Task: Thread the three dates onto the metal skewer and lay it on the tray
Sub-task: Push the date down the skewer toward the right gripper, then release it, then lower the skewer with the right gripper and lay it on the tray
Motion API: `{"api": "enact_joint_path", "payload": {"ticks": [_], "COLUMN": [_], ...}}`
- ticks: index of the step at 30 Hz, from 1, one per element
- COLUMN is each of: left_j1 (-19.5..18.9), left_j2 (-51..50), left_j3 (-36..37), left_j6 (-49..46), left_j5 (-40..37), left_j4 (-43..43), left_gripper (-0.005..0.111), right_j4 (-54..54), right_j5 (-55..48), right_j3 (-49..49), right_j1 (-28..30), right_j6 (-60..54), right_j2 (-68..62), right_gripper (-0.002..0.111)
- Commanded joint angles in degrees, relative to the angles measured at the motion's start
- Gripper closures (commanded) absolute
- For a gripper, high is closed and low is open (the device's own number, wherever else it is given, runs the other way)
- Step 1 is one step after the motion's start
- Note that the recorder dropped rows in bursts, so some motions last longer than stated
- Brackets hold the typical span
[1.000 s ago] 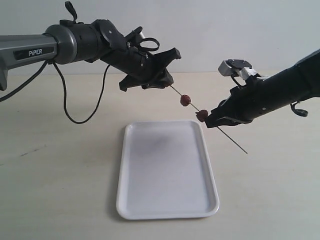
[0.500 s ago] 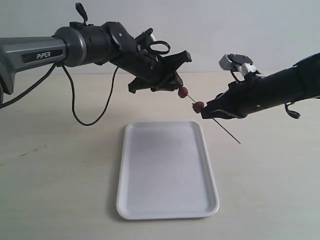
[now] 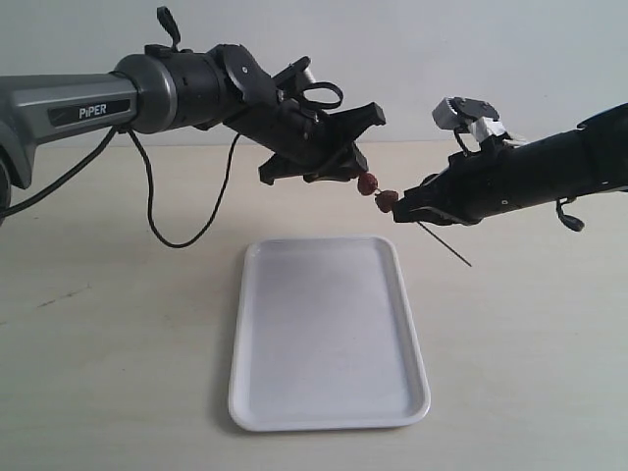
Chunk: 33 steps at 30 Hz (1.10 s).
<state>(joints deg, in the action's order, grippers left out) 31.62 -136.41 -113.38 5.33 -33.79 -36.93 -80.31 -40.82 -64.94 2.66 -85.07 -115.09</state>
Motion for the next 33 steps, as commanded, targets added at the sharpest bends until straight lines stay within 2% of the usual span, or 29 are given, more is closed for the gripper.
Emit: {"api": "enact_joint_path", "payload": {"ticks": [1, 2, 4, 5, 9, 13, 19, 21, 23, 28, 30, 33], "left_j1": [0.3, 0.3, 0.3, 0.3, 0.3, 0.07, -1.69, -2.61, -3.54, -5.21, -5.92, -6.31], "left_j2": [0.81, 0.81, 0.81, 0.81, 0.81, 2.58, 6.95, 8.47, 10.54, 16.89, 19.66, 24.76], "left_j3": [0.15, 0.15, 0.15, 0.15, 0.15, 0.15, 0.15, 0.28, 2.11, 11.67, 15.68, 24.62], "left_j6": [-1.62, -1.76, -1.9, -1.9, -1.9, -1.73, -1.79, -1.9, -2.31, -4.22, -4.52, -4.52], "left_j5": [0.23, 0.23, 0.1, 0.1, 0.21, -1.47, -9.95, -13.74, -15.9, -14.75, -11.31, -1.73], "left_j4": [-0.31, -0.31, -0.31, -0.31, -0.31, 7.34, 15.29, 17.86, 19.66, 20.62, 20.62, 20.48], "left_gripper": [0.074, 0.07, 0.052, 0.05, 0.049, 0.049, 0.05, 0.053, 0.063, 0.105, 0.106, 0.107], "right_j4": [-0.5, -0.5, -0.67, -0.77, -2.59, -3.47, -3.91, -4.2, -4.94, -5.09, -5.09, -6.23], "right_j5": [0.11, 0.11, 0.11, 0.11, 0.11, 1.43, 3.02, 4.14, 7.04, 14.36, 14.36, 15.13], "right_j3": [0.01, 0.01, 0.01, 0.01, 0.01, 0.01, 0.28, 1.31, 3.0, 9.87, 12.45, 17.32], "right_j1": [0.09, 0.09, 0.09, 0.09, 0.09, 0.09, -0.01, -0.01, -0.01, -0.01, -0.01, -1.67], "right_j6": [-0.78, -0.78, -2.0, -2.0, -2.0, -2.0, 1.05, 1.29, 1.43, 2.89, 2.89, 2.89], "right_j2": [-0.72, -0.87, -0.99, -0.99, -0.99, -0.99, -0.99, -0.6, 0.51, 7.05, 9.73, 14.36], "right_gripper": [0.108, 0.108, 0.108, 0.108, 0.108, 0.108, 0.108, 0.108, 0.108, 0.108, 0.108, 0.108]}}
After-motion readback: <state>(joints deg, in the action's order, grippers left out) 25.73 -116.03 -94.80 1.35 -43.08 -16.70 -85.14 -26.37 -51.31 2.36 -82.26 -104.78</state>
